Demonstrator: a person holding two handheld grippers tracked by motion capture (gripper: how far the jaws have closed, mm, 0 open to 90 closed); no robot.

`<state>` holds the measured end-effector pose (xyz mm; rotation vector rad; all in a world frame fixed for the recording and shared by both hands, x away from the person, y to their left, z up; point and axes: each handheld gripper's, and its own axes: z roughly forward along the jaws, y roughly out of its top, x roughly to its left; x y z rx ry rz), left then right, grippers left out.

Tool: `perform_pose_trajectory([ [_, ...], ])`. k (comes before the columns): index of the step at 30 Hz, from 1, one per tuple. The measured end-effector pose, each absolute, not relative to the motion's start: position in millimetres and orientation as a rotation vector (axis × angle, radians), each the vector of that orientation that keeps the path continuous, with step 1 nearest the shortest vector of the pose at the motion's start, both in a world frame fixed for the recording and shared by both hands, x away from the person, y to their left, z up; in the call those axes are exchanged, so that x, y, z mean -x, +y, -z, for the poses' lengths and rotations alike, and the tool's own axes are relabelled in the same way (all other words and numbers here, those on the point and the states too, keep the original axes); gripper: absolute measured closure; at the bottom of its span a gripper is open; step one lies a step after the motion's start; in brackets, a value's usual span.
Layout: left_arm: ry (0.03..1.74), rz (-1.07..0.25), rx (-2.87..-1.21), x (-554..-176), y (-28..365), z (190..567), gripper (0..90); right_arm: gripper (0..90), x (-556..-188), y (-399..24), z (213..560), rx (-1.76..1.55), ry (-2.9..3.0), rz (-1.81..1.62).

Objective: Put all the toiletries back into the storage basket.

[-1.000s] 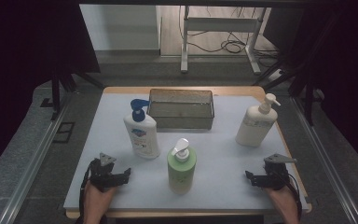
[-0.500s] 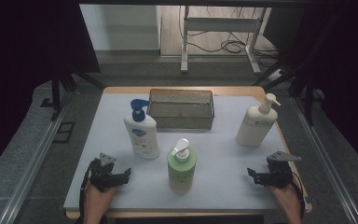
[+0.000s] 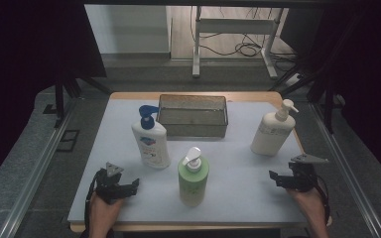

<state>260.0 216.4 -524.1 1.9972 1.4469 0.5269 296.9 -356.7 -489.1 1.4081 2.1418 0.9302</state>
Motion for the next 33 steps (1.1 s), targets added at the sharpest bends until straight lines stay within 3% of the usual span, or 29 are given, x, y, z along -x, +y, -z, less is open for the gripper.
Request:
perform_pose_trajectory([
  [5, 1.447, -0.527, -1.997, -260, 216, 524, 11.7, 16.3, -304, -361, 485, -1.407, 2.141, -0.915],
  [6, 1.447, -0.528, -1.997, -260, 216, 524, 11.7, 19.0, -306, -362, 484, -1.409, 2.139, -0.913],
  [7, 1.447, -0.527, -1.997, -260, 216, 524, 11.8, 27.1, -309, -363, 482, -1.406, 2.139, -0.912],
  [11, 1.447, -0.527, -1.997, -260, 216, 524, 11.7, 38.4, -314, -365, 480, -1.412, 2.136, -0.913],
  [33, 1.447, -0.527, -1.998, -260, 216, 524, 11.7, 82.6, -341, -381, 484, -1.479, 2.121, -0.871],
])
